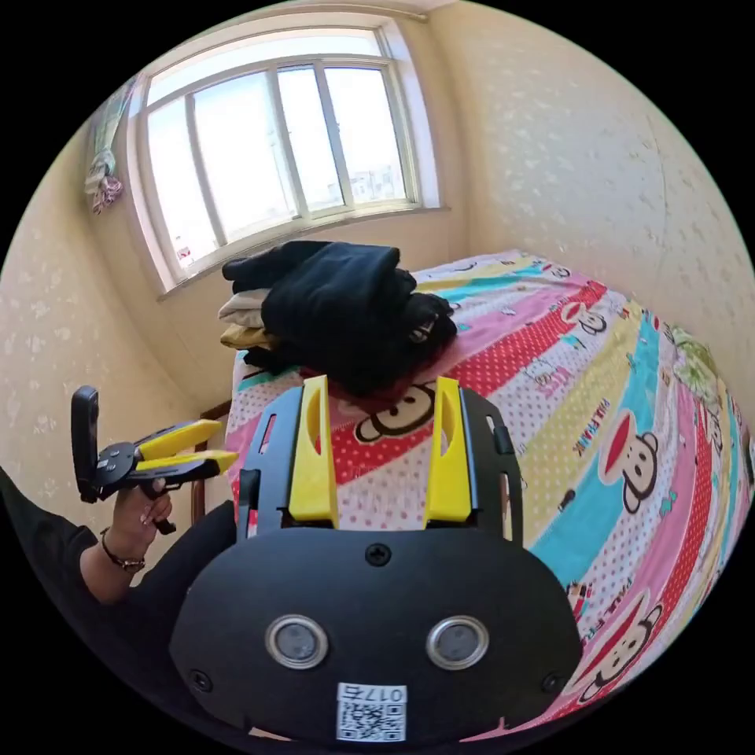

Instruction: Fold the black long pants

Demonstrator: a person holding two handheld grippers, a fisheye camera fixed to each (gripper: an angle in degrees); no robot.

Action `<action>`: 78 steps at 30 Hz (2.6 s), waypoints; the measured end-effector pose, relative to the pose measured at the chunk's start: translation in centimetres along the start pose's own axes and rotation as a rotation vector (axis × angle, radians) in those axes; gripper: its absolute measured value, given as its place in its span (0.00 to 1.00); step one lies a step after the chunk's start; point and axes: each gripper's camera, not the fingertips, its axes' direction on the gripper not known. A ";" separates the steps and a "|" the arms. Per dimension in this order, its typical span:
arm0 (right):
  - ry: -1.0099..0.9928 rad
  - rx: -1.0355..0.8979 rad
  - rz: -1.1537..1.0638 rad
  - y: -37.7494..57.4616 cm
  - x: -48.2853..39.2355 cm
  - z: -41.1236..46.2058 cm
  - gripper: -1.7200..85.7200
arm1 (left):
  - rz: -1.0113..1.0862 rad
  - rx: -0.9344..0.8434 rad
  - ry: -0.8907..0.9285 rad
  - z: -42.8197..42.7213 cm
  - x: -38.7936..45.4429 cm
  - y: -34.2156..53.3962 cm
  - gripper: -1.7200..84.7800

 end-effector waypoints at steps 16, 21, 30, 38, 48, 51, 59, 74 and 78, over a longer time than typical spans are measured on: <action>-0.765 0.051 0.176 0.3 12.2 -0.3 0.09 | -0.041 -0.001 0.133 -8.7 -2.4 4.1 0.22; -0.601 0.147 0.209 15.3 16.9 -14.0 0.12 | 0.065 0.052 0.257 -11.2 2.9 4.6 0.22; -0.050 -0.249 0.568 44.5 14.8 -27.1 0.15 | 0.250 -0.219 0.649 -3.9 17.6 8.9 0.22; -0.126 0.187 0.673 50.4 8.4 -37.1 0.16 | 0.076 -0.392 0.748 6.4 34.0 6.6 0.14; -0.147 0.233 0.553 45.4 4.9 -38.7 0.16 | 0.658 -0.246 1.313 -9.3 46.8 7.7 0.09; -0.098 0.152 0.466 41.0 2.3 -36.5 0.15 | 0.598 -0.175 1.040 -9.4 37.9 8.4 0.13; -0.034 -0.316 0.187 24.1 -2.7 -16.0 0.22 | 0.260 -0.293 0.560 -5.2 16.4 10.5 0.16; 0.475 -0.366 0.144 20.2 -2.1 -13.5 0.08 | 0.145 -0.341 0.656 3.3 18.6 8.4 0.20; 0.320 -0.302 0.266 22.7 0.6 -17.2 0.08 | 0.054 -0.369 0.862 7.2 21.6 6.7 0.22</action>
